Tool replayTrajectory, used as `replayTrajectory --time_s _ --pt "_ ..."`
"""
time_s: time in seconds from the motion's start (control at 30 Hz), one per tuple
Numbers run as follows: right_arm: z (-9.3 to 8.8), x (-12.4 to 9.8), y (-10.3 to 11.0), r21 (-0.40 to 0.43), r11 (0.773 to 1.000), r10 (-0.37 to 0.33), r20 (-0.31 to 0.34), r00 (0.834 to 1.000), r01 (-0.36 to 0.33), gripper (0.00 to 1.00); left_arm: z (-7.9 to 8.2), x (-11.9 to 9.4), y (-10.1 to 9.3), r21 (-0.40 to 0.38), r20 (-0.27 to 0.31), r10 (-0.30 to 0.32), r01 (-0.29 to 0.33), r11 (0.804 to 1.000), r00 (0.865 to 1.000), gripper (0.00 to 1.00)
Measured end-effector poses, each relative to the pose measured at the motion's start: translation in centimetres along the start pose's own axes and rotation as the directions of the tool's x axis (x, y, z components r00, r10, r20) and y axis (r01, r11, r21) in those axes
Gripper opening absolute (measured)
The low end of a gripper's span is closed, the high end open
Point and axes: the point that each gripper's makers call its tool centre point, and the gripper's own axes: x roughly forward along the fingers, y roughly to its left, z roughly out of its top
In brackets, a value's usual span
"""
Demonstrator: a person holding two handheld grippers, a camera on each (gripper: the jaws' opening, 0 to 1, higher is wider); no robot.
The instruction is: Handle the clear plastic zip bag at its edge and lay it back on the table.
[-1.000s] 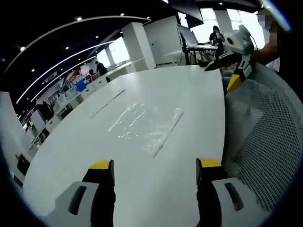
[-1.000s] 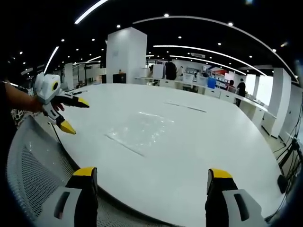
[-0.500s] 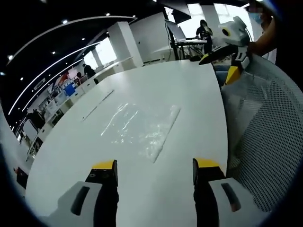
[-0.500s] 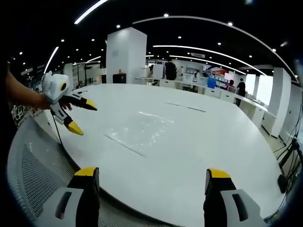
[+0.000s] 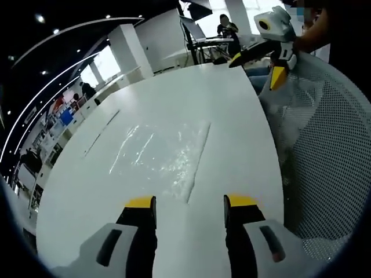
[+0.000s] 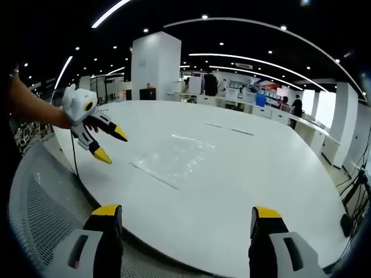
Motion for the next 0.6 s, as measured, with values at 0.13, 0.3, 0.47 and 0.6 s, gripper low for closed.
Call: replayTrajectory --time_s 0.13,0.3,0.47,0.6 --pt "0.0 0.0 0.1 0.000 1.000 0.006 -0.003 1.000 -0.006 0.90 0.0 0.7 0.0 0.053 -0.015 -0.037 0.038 0.998 0.999 0.40" --pt "-0.1 0.0 0.3 0.004 1.000 0.011 -0.011 1.000 -0.011 0.87 0.0 1.5 0.2 0.083 -0.034 -0.061 0.063 0.995 0.998 0.37" --pt "-0.4 0.0 0.6 0.008 0.999 0.032 -0.033 0.999 -0.031 0.85 -0.1 2.5 0.3 0.092 -0.060 -0.099 0.104 0.990 0.993 0.36" --pt "-0.3 0.0 0.7 0.016 0.999 0.037 -0.026 0.999 -0.036 0.84 -0.5 3.1 0.3 0.078 -0.098 -0.145 0.153 0.985 0.985 0.33"
